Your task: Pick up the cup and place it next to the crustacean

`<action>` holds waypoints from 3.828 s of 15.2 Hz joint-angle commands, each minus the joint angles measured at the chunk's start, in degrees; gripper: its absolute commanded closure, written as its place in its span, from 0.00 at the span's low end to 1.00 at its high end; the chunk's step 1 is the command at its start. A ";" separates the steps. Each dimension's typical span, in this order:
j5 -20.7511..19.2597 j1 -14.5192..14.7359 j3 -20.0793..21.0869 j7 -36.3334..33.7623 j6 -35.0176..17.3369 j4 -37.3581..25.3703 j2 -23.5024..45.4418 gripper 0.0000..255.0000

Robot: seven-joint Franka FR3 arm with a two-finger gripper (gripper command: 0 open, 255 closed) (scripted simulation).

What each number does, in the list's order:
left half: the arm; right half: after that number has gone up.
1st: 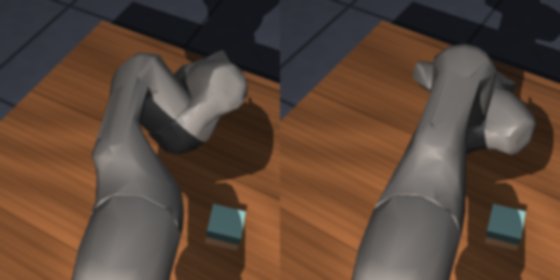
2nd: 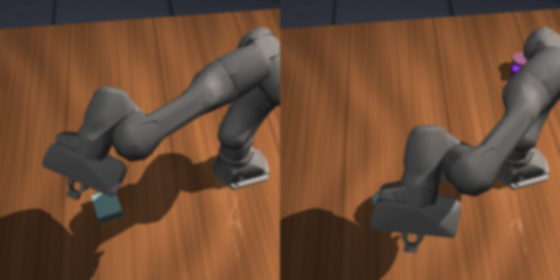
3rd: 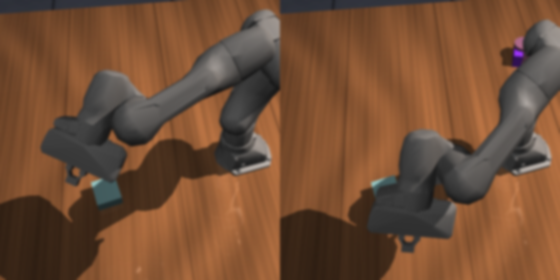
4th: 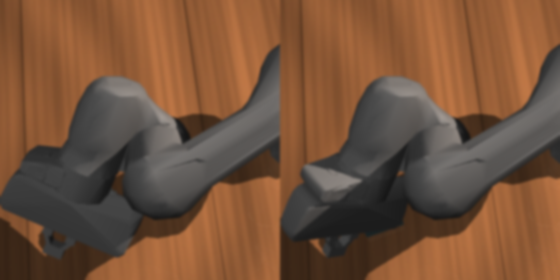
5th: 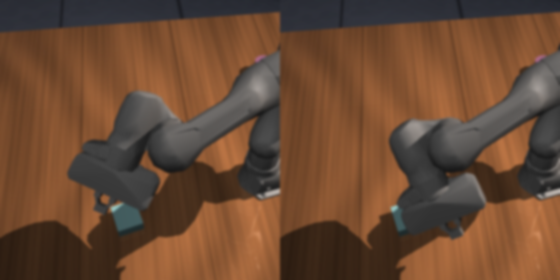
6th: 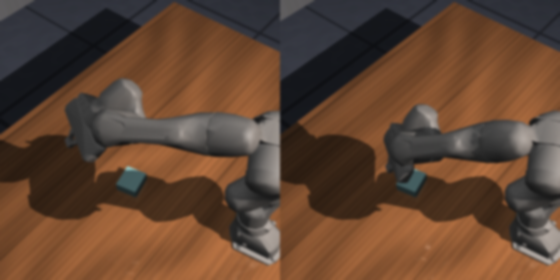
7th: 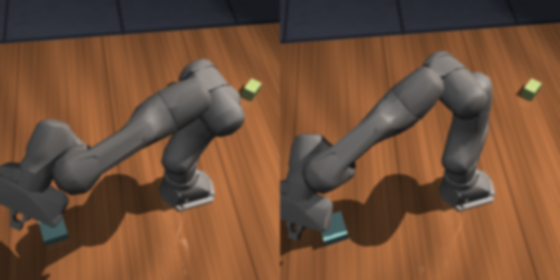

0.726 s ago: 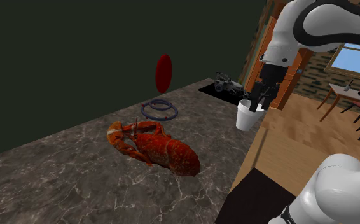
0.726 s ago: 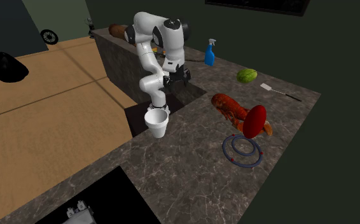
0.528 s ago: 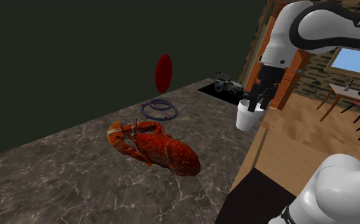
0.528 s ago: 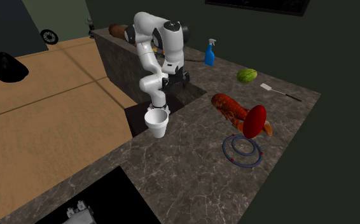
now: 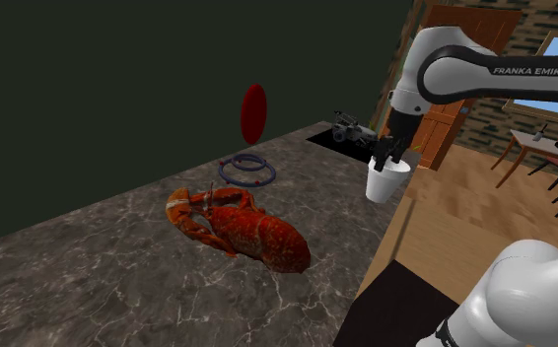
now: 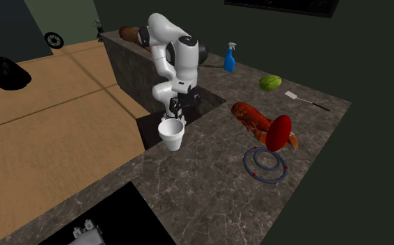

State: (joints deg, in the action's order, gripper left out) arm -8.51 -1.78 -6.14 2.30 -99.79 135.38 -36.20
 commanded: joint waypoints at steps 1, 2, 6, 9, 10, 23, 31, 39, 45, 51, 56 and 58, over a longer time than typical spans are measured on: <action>-2.81 -0.71 -0.58 1.25 -3.90 -0.05 2.31 0.00; -3.34 -0.85 -0.71 1.48 -4.61 -0.11 2.76 0.00; -3.74 -1.06 -1.19 1.38 -7.74 2.69 3.06 0.00; -4.13 -1.25 -1.64 1.28 -10.60 5.06 3.52 0.00; -4.13 -1.25 -1.64 1.28 -10.60 5.06 3.51 0.00; -4.13 -1.25 -1.63 1.27 -10.59 5.05 3.52 1.00; -3.82 -1.14 -1.40 1.69 -7.47 2.22 3.21 1.00; -3.26 -0.97 -0.95 2.51 -1.40 -3.92 3.23 1.00; -2.91 -0.86 -0.64 3.12 3.03 -8.94 3.79 1.00; -2.61 -0.78 -0.37 3.75 7.41 -14.34 4.76 1.00; -2.40 -0.73 -0.17 4.28 11.05 -19.14 5.90 1.00; -2.33 -0.71 -0.10 4.50 12.51 -21.15 6.43 1.00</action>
State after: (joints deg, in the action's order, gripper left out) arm -10.92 -2.54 -6.39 6.83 -88.03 115.27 -30.06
